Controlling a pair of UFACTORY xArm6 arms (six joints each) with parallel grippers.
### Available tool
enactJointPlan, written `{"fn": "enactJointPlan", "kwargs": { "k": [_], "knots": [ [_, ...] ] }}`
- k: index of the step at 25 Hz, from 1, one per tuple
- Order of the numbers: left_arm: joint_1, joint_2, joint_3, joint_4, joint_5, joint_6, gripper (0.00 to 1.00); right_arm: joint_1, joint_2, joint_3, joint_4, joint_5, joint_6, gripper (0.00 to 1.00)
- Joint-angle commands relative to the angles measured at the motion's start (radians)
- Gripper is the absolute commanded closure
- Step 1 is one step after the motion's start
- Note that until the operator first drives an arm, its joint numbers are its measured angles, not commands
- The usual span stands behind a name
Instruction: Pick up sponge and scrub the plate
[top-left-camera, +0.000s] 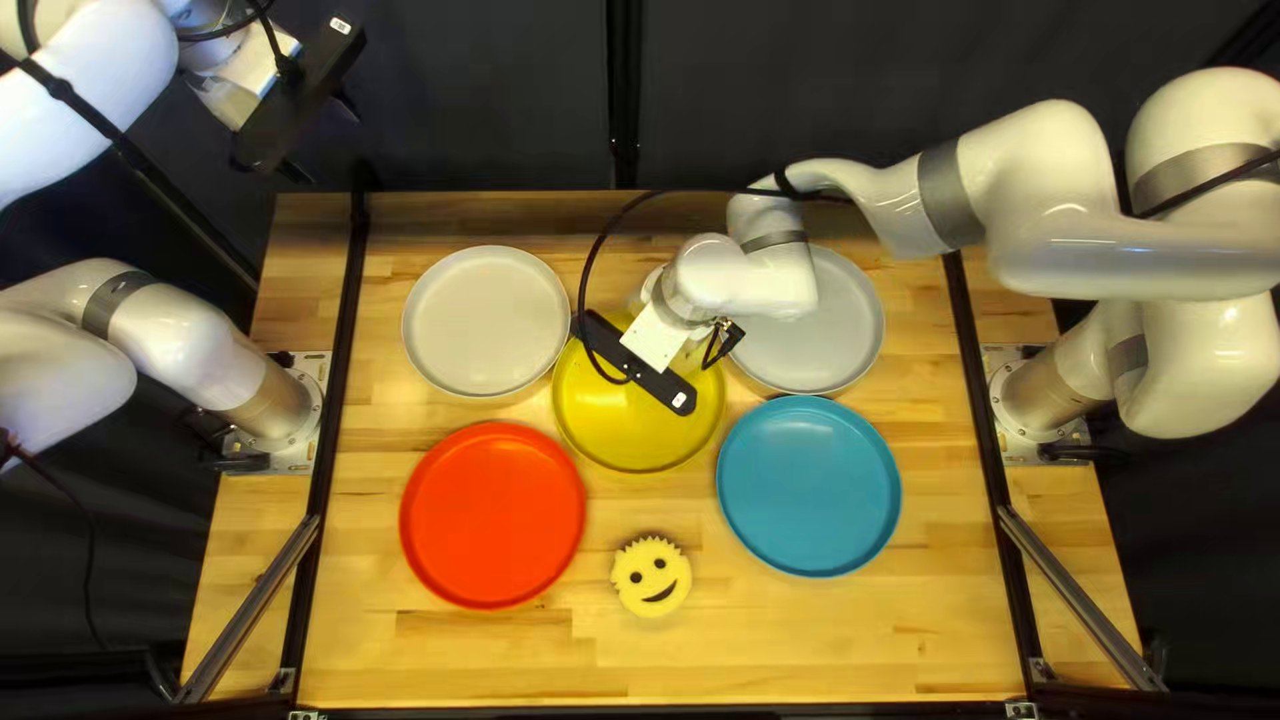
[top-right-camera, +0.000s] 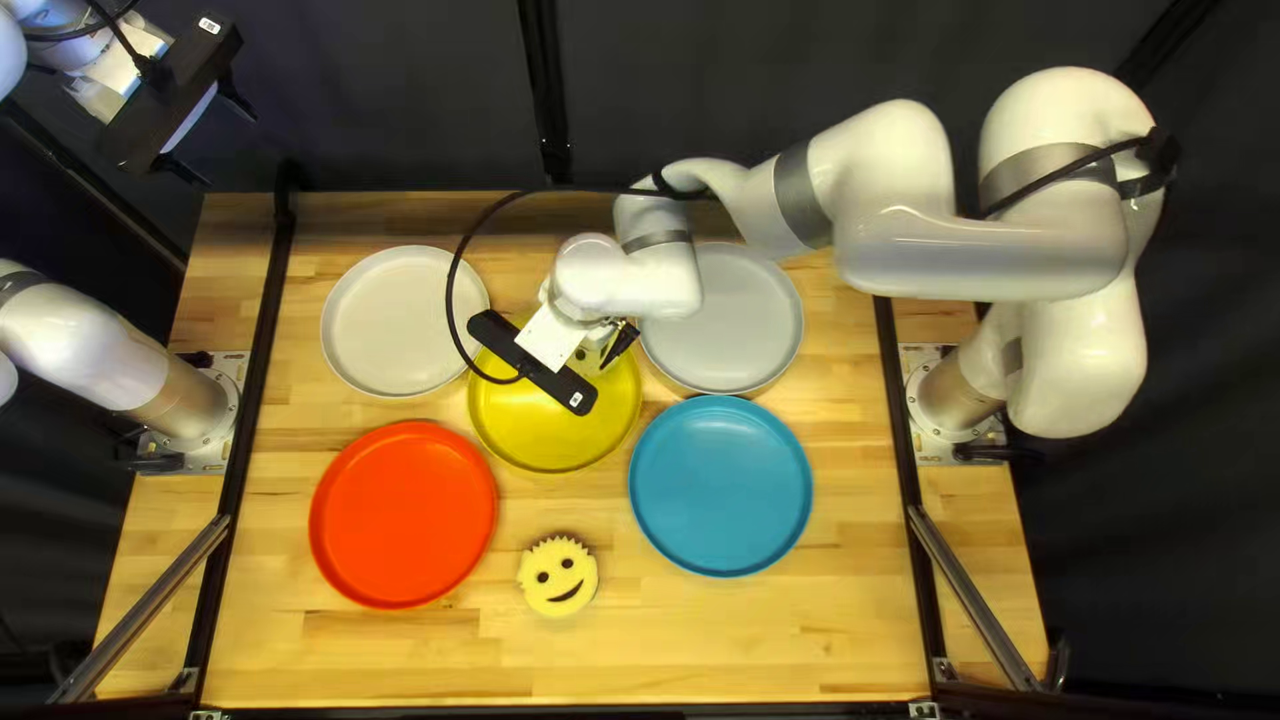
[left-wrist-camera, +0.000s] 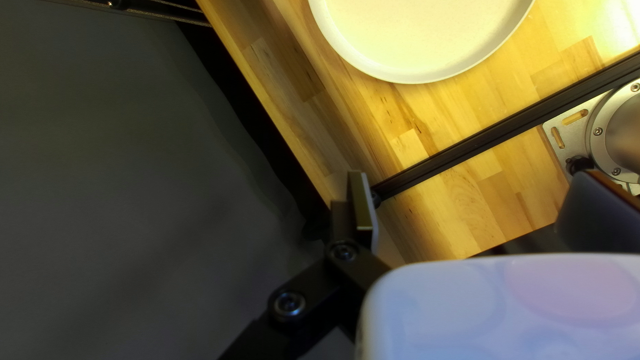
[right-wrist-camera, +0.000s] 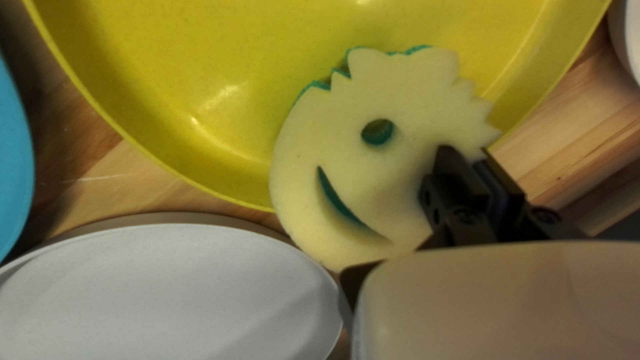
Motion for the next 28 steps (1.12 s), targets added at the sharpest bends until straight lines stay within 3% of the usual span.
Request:
{"fn": "enactJointPlan", "kwargs": {
  "k": [1, 7, 19, 28],
  "knots": [
    [0.0, 0.0, 0.0, 0.0, 0.0, 0.0, 0.0, 0.063, 0.012, -0.024, -0.013, 0.033, 0.043, 1.0],
    [0.0, 0.0, 0.0, 0.0, 0.0, 0.0, 0.0, 0.104, 0.021, -0.044, -0.032, 0.057, 0.06, 1.0],
    [0.0, 0.0, 0.0, 0.0, 0.0, 0.0, 0.0, -0.068, -0.043, 0.06, 0.024, -0.051, -0.146, 1.0],
    [0.0, 0.0, 0.0, 0.0, 0.0, 0.0, 0.0, -0.057, -0.035, 0.08, 0.046, -0.101, -0.2, 1.0]
  ]
}}
